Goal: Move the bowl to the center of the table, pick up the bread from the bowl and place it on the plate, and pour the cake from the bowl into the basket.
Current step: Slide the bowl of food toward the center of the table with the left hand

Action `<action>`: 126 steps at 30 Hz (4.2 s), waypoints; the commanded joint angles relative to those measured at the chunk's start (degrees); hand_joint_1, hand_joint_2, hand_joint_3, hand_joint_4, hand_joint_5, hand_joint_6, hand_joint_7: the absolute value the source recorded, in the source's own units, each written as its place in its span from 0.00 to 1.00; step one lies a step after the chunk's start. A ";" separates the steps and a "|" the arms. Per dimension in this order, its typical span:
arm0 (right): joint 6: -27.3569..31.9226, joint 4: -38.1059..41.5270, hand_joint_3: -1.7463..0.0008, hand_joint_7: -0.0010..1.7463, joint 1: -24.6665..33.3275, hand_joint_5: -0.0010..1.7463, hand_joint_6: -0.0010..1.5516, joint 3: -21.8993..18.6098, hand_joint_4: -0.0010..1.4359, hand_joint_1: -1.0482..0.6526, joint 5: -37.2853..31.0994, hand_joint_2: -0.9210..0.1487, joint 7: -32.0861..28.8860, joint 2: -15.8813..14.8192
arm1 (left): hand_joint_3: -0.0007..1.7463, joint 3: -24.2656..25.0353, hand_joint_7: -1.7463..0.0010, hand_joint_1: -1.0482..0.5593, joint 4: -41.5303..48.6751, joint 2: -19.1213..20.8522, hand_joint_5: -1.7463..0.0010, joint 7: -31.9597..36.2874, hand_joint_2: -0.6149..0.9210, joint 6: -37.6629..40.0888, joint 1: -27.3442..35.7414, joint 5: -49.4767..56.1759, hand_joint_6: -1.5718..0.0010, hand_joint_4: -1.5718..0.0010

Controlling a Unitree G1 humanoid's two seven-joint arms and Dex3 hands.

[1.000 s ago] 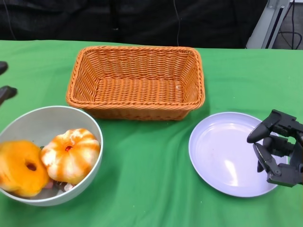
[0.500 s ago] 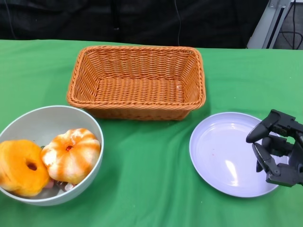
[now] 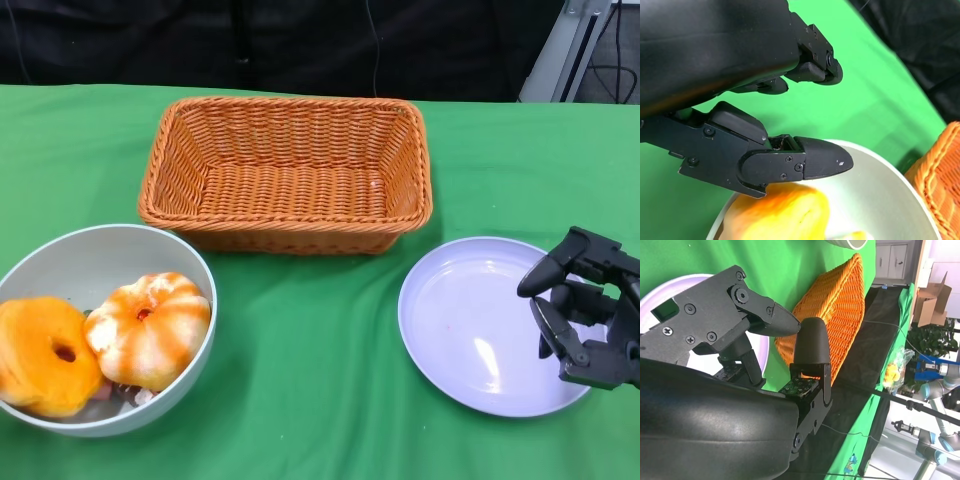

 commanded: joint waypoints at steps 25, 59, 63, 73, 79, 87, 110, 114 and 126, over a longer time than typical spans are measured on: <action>-0.46 -0.89 0.45 0.81 0.18 0.99 0.41 -0.18 0.53 0.53 -0.10 0.32 -0.49 0.28 | 0.34 -3.68 1.00 0.11 -21.84 3.93 1.00 -22.48 1.00 31.17 3.15 -4.68 0.95 0.92; -0.38 -1.33 0.44 0.81 0.08 0.98 0.41 -0.29 0.53 0.53 -0.13 0.32 -0.84 0.53 | 0.34 -3.87 1.00 0.13 -37.90 3.66 0.99 -23.66 1.00 43.81 7.70 -8.67 0.95 0.90; -0.33 -1.45 0.45 0.81 0.12 0.98 0.41 -0.23 0.54 0.53 -0.23 0.32 -0.99 0.63 | 0.34 -4.25 1.00 0.15 -40.12 3.59 0.98 -22.28 1.00 45.30 8.23 -7.98 0.94 0.87; -0.58 -1.19 0.47 0.81 -0.06 0.97 0.40 0.22 0.52 0.53 -0.11 0.31 -0.65 1.03 | 0.36 -5.72 1.00 0.17 -41.51 3.14 0.98 -21.11 1.00 47.51 7.91 -7.57 0.94 0.86; -0.53 -1.35 0.48 0.81 0.00 0.97 0.40 0.35 0.52 0.52 -0.41 0.30 -0.77 1.29 | 0.36 -6.38 0.99 0.16 -42.29 2.93 0.98 -19.85 1.00 47.51 8.06 -6.79 0.94 0.86; -0.79 -1.61 0.49 0.81 0.31 0.97 0.41 0.83 0.53 0.51 -1.16 0.28 -0.85 1.13 | 0.33 -4.70 1.00 0.18 -44.71 1.34 0.98 -18.73 1.00 54.04 7.83 -9.54 0.93 0.86; 1.47 -2.76 0.49 0.81 0.42 0.98 0.40 2.33 0.50 0.53 -0.24 0.28 -1.09 1.89 | 0.30 -4.41 1.00 0.19 -52.67 -3.98 0.97 -13.07 1.00 66.59 6.40 -14.25 0.92 0.81; 1.69 -3.18 0.49 0.81 0.60 0.98 0.40 2.36 0.50 0.54 -0.20 0.28 -1.28 2.15 | 0.30 -4.27 1.00 0.19 -52.85 -4.79 0.97 -12.14 1.00 67.87 6.24 -14.89 0.92 0.80; 1.87 -3.56 0.50 0.80 0.69 0.97 0.41 2.23 0.50 0.53 -0.50 0.28 -1.19 1.90 | 0.31 -2.86 0.99 0.19 -54.19 -7.92 0.98 -8.58 1.00 72.63 6.25 -17.36 0.91 0.82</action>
